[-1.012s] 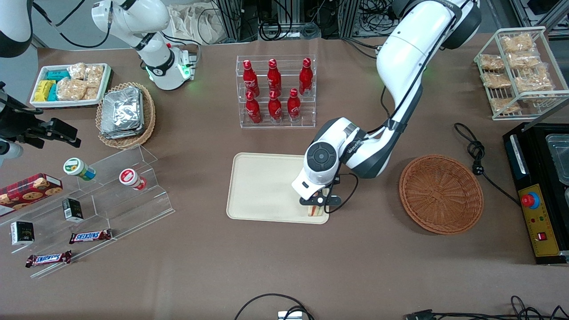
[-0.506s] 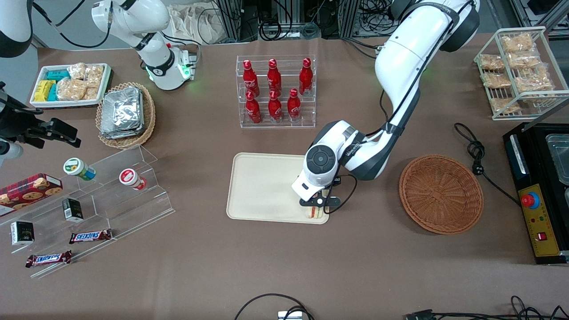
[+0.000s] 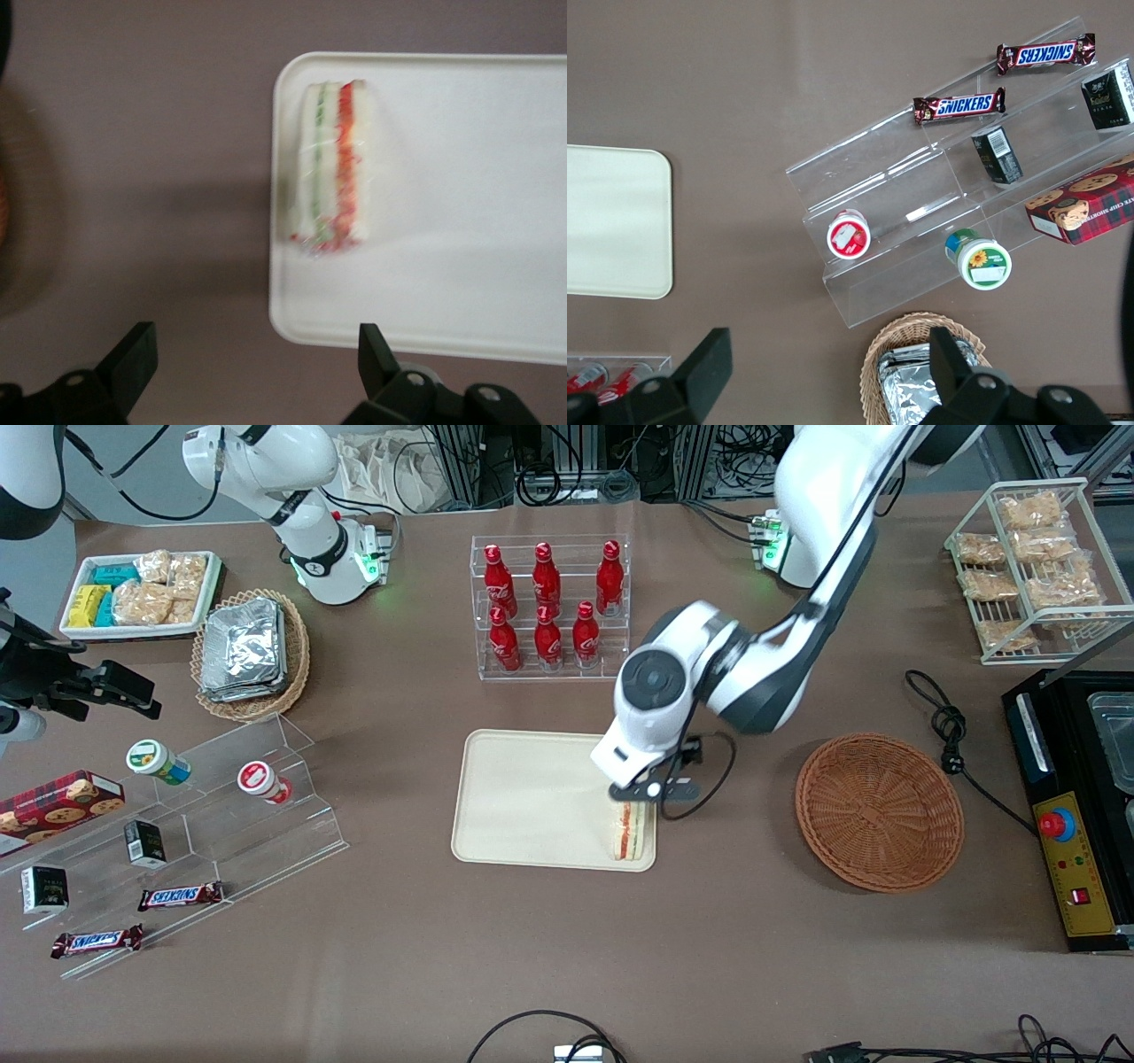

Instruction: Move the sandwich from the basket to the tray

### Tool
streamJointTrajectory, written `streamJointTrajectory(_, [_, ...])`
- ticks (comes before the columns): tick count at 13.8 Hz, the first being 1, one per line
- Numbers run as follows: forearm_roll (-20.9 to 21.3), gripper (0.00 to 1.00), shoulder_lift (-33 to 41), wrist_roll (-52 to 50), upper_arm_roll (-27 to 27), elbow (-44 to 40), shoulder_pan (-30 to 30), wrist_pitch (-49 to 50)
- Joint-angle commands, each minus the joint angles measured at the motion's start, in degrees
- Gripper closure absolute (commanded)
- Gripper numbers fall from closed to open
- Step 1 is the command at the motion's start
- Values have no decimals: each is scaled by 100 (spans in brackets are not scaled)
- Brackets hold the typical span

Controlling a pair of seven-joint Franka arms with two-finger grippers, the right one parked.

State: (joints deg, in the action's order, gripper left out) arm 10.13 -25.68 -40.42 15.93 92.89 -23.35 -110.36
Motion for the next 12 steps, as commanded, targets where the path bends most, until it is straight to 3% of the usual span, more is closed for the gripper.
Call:
streamJointTrajectory(1, [-115,0,1387,488,-28,1449,330,-91])
streamJointTrajectory(3, [-501,0,1862,1384,-28,1845,882,-64])
streamJointTrajectory(5, [-547,0,2197,1904,-46,1883,1270,276])
streamJointTrajectory(9, [-547,0,2137,2836,-63,812,2210,1349])
streamJointTrajectory(12, [-547,0,2163,2953,-63,469,2694,1814])
